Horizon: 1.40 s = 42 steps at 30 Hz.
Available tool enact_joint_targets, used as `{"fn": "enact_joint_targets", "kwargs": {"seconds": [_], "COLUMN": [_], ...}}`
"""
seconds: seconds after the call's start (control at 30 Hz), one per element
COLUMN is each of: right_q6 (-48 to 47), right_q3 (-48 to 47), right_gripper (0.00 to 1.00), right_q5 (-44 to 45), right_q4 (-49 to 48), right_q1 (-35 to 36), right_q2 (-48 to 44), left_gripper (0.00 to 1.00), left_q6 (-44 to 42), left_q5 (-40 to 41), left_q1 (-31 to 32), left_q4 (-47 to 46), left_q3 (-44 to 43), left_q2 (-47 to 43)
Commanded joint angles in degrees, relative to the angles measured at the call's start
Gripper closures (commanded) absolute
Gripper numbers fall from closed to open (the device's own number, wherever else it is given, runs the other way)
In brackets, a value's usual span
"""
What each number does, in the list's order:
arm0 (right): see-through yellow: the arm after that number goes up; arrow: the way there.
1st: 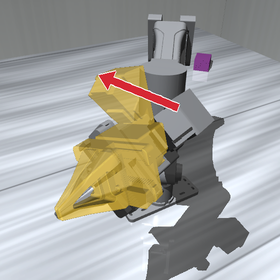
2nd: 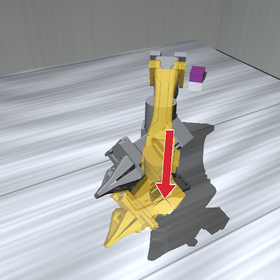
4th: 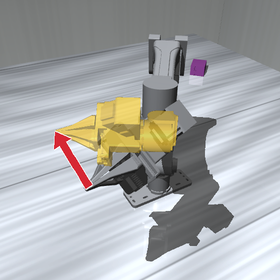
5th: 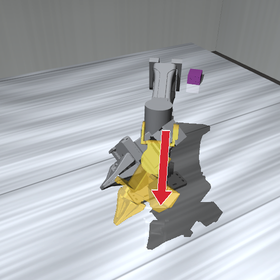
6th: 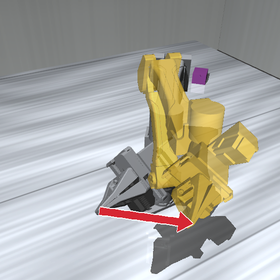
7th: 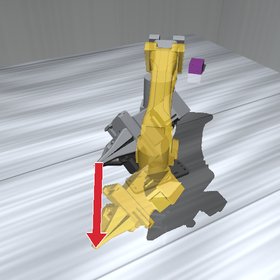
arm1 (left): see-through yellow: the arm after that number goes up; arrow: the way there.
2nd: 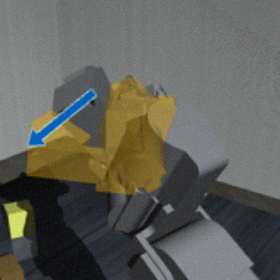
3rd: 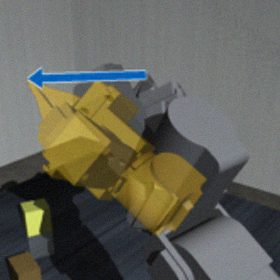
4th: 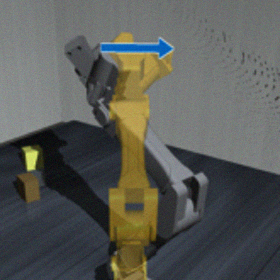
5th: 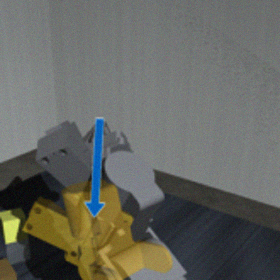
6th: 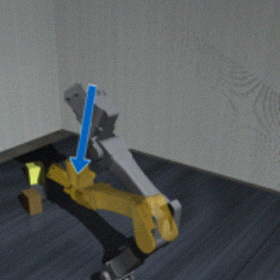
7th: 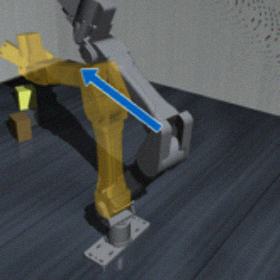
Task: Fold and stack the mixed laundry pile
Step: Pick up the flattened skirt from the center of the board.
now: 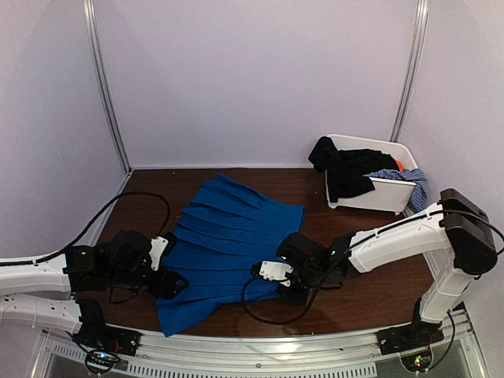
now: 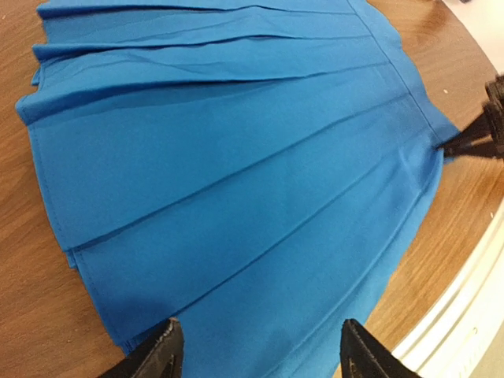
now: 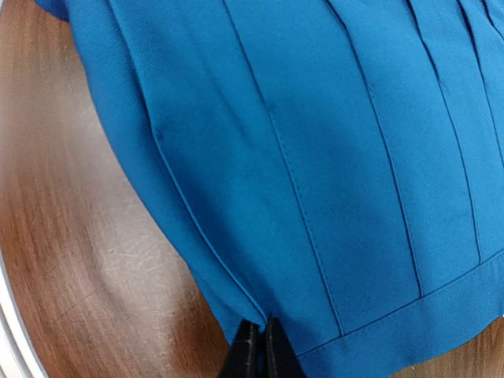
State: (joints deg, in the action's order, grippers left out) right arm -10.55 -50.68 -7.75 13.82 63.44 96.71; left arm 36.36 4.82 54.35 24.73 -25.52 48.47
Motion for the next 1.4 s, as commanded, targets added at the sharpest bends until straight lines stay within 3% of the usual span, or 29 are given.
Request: {"fn": "enact_joint_targets", "kwargs": {"seconds": [0.0, 0.27, 0.6, 0.93, 0.97, 1.1, 1.2, 1.37], "right_q6": [-1.09, 0.08, 0.85, 3.19, 3.44, 3.98, 4.20, 5.54], "right_q3": [-2.57, -2.00, 0.82, 3.11, 3.51, 4.13, 4.21, 1.60], "right_gripper": [1.00, 1.00, 1.00, 1.00, 1.00, 1.00, 1.00, 1.00], "right_q5": [7.48, 8.16, 8.05, 8.40, 8.44, 7.86, 6.10, 3.27], "right_q4": [4.14, 2.45, 1.87, 1.12, 0.84, 0.76, 0.80, 2.15], "right_q1": [0.43, 0.33, -0.06, -0.42, -0.42, -0.42, -0.27, 2.76], "right_q2": [-0.31, -4.86, -7.71, -11.38, -11.71, -12.89, -13.78, -15.49], "left_gripper": [0.31, 0.26, 0.19, 0.22, 0.29, 0.76, 1.00, 1.00], "left_q6": [-3.28, -11.16, -5.50, -3.27, -3.23, -1.99, -4.35, -4.61], "left_q5": [5.71, 16.82, 24.81, 19.65, 19.55, 23.75, 24.72, 25.34], "left_q1": [5.85, 26.03, 27.56, 27.76, 27.89, 27.92, 28.14, 28.16], "left_q4": [-0.46, 0.30, -6.90, -7.08, -7.03, -3.47, -1.36, 6.40], "left_q3": [-2.29, -8.40, -2.59, -4.63, -4.63, -5.22, -5.37, -9.33], "left_q2": [0.17, 13.58, 19.11, 29.24, 29.18, 24.86, 15.53, 7.10]}}
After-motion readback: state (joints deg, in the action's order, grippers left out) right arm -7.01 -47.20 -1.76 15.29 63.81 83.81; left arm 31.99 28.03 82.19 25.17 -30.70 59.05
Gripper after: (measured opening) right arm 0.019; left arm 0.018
